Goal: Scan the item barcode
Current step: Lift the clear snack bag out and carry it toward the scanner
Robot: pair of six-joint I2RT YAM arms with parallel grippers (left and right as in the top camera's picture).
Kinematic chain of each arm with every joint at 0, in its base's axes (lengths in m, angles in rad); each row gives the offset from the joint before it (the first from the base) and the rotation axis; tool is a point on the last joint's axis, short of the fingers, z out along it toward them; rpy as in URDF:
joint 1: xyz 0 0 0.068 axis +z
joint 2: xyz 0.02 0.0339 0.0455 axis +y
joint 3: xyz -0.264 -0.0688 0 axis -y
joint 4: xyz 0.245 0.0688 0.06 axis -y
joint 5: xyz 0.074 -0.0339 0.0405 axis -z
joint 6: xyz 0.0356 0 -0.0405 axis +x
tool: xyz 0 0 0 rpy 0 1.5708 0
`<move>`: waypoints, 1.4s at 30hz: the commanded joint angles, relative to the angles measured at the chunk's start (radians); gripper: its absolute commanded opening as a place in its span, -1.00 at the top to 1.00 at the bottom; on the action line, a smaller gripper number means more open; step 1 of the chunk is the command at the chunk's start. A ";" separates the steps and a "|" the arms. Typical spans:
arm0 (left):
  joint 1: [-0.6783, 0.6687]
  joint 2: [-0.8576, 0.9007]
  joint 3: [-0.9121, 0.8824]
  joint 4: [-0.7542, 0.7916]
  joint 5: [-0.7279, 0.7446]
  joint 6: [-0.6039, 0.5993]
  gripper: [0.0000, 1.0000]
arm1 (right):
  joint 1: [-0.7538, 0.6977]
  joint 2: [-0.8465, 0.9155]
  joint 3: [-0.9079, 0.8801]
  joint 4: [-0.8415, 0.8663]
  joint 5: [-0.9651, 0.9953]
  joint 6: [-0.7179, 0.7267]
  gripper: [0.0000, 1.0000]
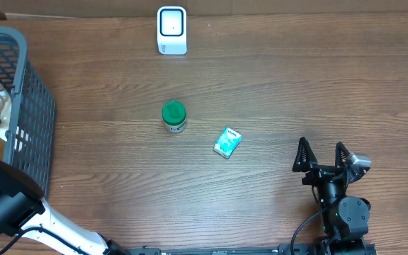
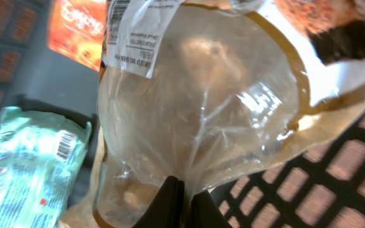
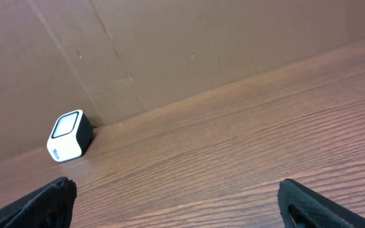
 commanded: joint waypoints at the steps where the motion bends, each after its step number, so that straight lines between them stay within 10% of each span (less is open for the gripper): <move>1: 0.003 -0.035 0.061 -0.019 0.027 -0.042 0.92 | -0.001 -0.002 -0.010 0.005 0.007 -0.007 -1.00; 27: -0.043 -0.472 0.121 0.082 0.183 -0.208 0.92 | -0.001 -0.002 -0.010 0.005 0.007 -0.007 -1.00; 42: -0.654 -0.579 0.108 -0.116 0.116 -0.209 0.92 | -0.001 -0.002 -0.010 0.005 0.007 -0.007 -1.00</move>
